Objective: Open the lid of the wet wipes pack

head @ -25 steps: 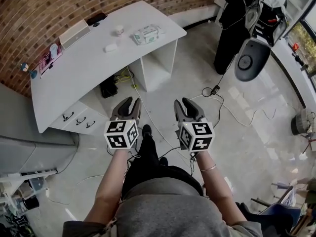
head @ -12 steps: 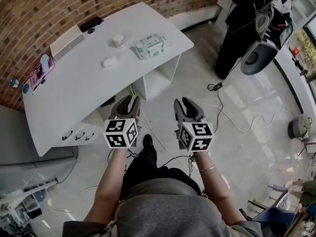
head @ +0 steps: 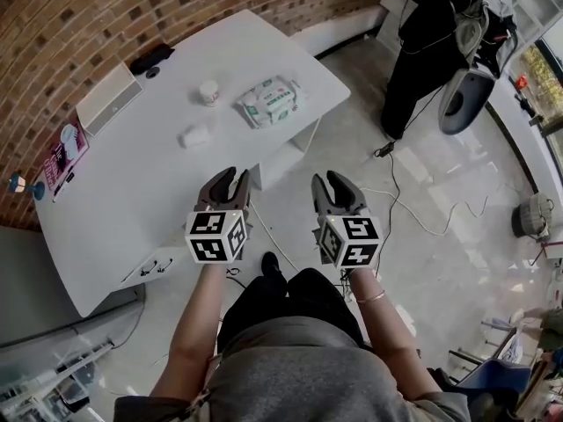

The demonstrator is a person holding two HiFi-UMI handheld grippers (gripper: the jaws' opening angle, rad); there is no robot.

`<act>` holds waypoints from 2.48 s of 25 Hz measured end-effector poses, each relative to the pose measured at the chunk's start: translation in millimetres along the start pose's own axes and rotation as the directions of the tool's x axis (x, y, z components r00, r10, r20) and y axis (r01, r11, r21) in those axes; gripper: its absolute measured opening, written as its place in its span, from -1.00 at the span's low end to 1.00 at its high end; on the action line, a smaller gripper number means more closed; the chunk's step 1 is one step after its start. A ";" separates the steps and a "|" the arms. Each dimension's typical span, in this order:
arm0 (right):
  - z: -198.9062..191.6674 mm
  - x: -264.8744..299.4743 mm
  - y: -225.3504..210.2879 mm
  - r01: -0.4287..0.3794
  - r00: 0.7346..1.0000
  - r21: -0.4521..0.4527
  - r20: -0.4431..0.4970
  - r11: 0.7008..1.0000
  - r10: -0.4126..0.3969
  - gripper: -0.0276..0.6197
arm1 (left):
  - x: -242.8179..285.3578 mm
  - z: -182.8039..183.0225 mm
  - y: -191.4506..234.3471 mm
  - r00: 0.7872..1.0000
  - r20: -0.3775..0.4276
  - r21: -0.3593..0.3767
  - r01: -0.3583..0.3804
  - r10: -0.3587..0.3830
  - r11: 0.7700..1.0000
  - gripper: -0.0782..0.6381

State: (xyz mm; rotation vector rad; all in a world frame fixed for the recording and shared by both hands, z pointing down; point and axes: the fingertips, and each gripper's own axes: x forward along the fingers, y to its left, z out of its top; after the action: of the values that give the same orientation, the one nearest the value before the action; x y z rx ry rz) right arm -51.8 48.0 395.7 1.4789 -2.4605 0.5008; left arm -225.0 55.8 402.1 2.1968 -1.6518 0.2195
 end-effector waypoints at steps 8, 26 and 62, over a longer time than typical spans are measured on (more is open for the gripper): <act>11.1 24.0 -1.5 -0.004 1.000 -0.002 0.003 1.000 0.004 -0.55 | 19.8 14.6 9.6 1.000 -0.001 0.018 0.001 -0.001 1.000 -0.46; 38.5 117.2 -24.1 -0.110 0.994 -0.063 -0.034 0.992 0.108 -0.55 | 89.4 40.6 41.2 0.994 -0.035 0.036 -0.100 0.101 0.994 -0.47; 8.1 235.5 -23.5 -0.354 0.924 -0.154 -0.213 0.923 0.319 -0.54 | 176.1 44.0 43.7 0.952 -0.223 0.190 -0.169 0.210 0.967 -0.48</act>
State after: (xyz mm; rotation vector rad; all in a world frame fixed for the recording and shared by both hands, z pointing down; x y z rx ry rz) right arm -140.8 -155.5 477.7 0.8943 -2.5390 0.4261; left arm -218.8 -128.4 432.0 2.0279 -1.7592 0.6765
